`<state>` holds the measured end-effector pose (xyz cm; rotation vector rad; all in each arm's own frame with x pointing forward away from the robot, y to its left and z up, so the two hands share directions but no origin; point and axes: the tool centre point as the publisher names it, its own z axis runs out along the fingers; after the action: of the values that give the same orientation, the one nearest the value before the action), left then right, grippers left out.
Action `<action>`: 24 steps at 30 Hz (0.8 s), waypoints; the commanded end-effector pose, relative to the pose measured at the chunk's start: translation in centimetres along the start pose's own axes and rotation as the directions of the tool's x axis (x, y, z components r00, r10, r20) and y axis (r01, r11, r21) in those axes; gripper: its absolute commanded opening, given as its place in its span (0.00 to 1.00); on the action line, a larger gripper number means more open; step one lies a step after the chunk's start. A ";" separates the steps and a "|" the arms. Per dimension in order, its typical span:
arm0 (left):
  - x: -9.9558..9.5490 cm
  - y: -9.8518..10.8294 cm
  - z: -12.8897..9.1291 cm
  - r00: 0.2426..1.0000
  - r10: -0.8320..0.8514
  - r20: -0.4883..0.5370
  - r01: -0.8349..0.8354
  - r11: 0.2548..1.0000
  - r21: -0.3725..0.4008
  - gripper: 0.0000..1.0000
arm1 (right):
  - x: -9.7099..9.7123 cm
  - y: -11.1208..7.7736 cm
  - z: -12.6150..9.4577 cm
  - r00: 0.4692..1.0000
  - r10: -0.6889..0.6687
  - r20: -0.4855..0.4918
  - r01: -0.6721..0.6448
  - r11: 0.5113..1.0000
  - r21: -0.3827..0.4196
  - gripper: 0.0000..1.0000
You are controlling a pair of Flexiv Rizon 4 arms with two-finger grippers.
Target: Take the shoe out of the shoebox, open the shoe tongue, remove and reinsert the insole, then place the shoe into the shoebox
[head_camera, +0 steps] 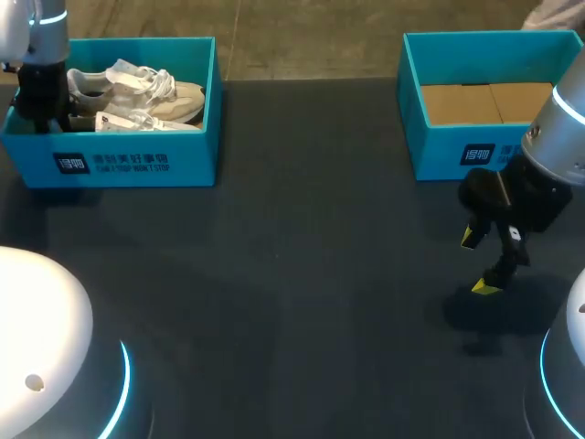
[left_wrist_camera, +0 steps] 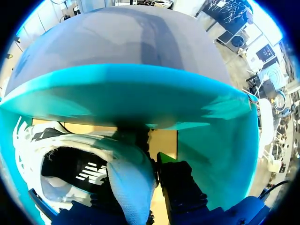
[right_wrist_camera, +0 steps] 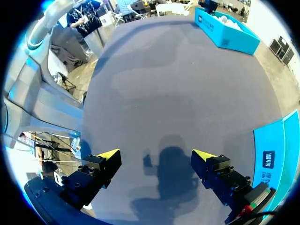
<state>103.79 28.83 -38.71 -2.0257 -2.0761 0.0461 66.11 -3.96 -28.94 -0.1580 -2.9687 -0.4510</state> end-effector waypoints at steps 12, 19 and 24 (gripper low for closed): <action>0.3 -0.2 -1.4 1.000 0.000 0.027 0.001 1.000 -0.030 0.00 | 0.0 0.0 0.1 1.000 0.001 0.000 -0.001 1.000 0.002 1.00; 0.9 0.0 -3.0 0.999 -0.008 0.044 0.011 0.998 -0.057 0.00 | 0.0 0.0 0.1 1.000 0.001 0.000 -0.001 1.000 0.002 1.00; 1.2 0.2 -4.4 0.998 -0.021 0.053 0.025 0.997 -0.073 0.00 | 0.0 0.0 0.1 1.000 0.001 0.000 -0.001 1.000 0.002 1.00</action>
<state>105.33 29.38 -35.37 -2.0605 -2.1558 0.0267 66.11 -3.96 -28.94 -0.1579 -2.9687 -0.4510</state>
